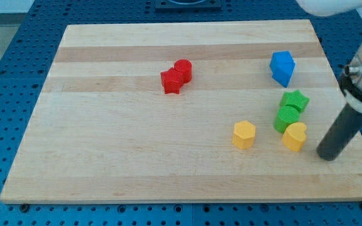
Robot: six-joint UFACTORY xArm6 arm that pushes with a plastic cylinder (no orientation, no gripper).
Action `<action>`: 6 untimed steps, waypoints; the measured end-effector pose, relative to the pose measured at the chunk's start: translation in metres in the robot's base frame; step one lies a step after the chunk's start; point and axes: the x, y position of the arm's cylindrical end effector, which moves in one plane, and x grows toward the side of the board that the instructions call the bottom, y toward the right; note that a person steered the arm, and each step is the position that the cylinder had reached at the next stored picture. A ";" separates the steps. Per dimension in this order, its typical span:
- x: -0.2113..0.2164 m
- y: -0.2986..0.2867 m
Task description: Push the heart into the hexagon
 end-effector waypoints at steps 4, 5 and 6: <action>-0.029 -0.076; -0.029 -0.100; -0.032 -0.129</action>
